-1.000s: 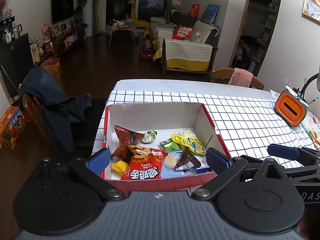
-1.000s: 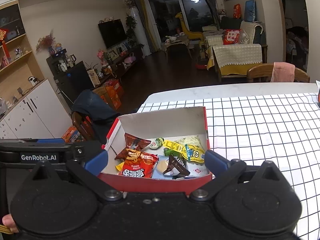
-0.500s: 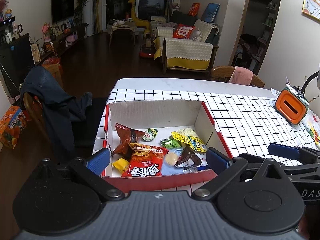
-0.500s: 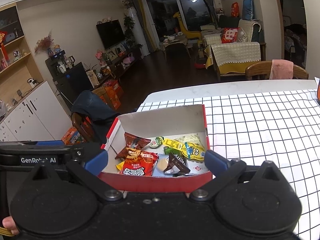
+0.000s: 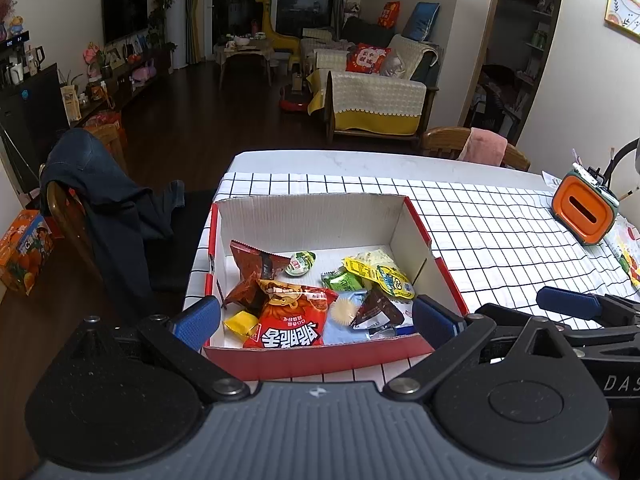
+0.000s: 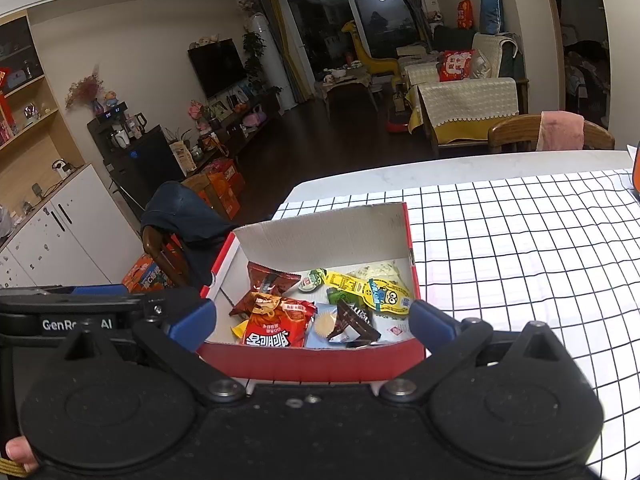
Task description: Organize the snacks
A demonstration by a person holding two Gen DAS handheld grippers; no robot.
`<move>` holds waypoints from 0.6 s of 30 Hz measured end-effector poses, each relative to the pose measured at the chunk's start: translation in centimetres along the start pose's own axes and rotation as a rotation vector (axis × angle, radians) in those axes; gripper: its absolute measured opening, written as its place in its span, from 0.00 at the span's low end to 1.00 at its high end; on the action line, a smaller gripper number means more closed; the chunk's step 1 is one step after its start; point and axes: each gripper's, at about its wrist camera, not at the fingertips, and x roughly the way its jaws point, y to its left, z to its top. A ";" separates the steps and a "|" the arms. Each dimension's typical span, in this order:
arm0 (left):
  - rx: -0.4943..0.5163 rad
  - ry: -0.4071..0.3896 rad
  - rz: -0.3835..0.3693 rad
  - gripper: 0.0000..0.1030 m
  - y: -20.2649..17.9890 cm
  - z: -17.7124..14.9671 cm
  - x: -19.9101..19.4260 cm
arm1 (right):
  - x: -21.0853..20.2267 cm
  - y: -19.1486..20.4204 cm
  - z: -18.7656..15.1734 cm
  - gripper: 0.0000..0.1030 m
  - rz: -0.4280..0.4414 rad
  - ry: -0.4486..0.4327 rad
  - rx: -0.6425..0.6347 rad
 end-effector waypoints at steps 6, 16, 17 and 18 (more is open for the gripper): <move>-0.004 0.006 -0.004 1.00 0.1 -0.2 0.1 | 0.1 -0.1 -0.2 1.00 0.001 0.004 0.005; -0.007 0.016 -0.006 1.00 0.1 -0.3 0.4 | 0.1 -0.1 -0.3 1.00 0.001 0.008 0.012; -0.007 0.016 -0.006 1.00 0.1 -0.3 0.4 | 0.1 -0.1 -0.3 1.00 0.001 0.008 0.012; -0.006 0.016 -0.005 1.00 0.0 -0.3 0.4 | 0.1 -0.2 -0.3 1.00 0.001 0.009 0.013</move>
